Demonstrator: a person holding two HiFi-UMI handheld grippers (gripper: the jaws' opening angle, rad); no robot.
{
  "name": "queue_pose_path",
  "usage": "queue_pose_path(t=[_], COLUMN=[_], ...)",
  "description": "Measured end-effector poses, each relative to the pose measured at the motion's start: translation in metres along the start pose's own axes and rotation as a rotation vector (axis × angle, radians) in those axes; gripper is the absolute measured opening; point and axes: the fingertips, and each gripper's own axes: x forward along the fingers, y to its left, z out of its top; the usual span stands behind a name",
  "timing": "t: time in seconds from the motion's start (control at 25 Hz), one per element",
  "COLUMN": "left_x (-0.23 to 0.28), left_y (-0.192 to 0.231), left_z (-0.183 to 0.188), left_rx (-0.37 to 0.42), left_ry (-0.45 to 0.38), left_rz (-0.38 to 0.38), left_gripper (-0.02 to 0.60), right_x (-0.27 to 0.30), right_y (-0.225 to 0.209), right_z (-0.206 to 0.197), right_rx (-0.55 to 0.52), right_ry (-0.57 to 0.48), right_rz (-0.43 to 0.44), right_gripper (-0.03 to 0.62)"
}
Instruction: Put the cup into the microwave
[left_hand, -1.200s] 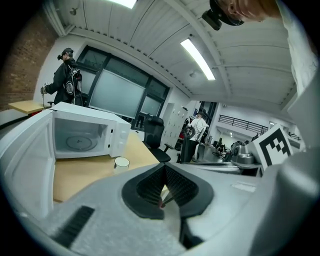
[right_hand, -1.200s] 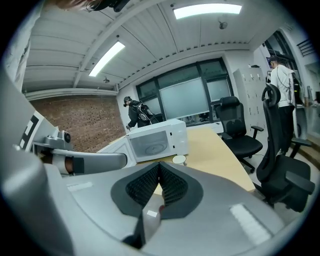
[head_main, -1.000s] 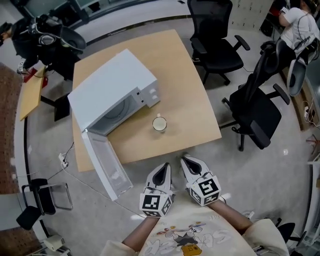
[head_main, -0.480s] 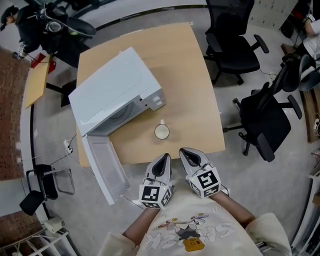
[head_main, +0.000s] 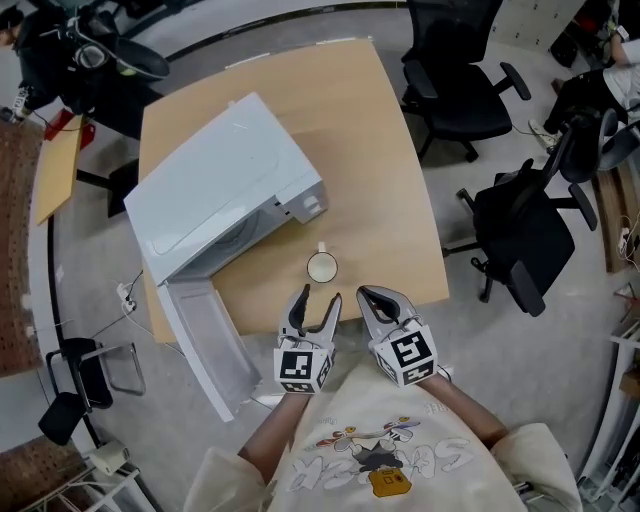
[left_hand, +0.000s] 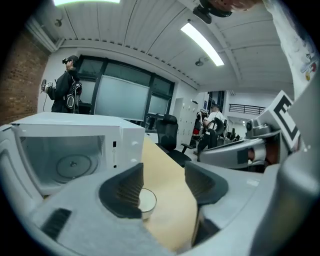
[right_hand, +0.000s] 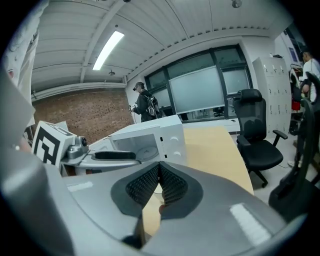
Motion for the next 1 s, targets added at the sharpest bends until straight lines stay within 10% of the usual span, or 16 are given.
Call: queue_pose_path(t=[0.16, 0.36, 1.0], left_x=[0.024, 0.065, 0.119], left_y=[0.023, 0.045, 0.057], left_z=[-0.022, -0.069, -0.138], left_rx=[0.054, 0.097, 0.198], left_ry=[0.031, 0.110, 0.226], left_rz=[0.019, -0.020, -0.122], left_gripper=[0.421, 0.488, 0.394], right_x=[0.001, -0.003, -0.012], right_y=[-0.006, -0.011, -0.014], right_z=[0.001, -0.004, -0.027], right_rx=[-0.007, -0.008, 0.008], right_ry=[0.004, 0.028, 0.096], right_rz=[-0.034, -0.085, -0.198], right_gripper=[0.006, 0.006, 0.006])
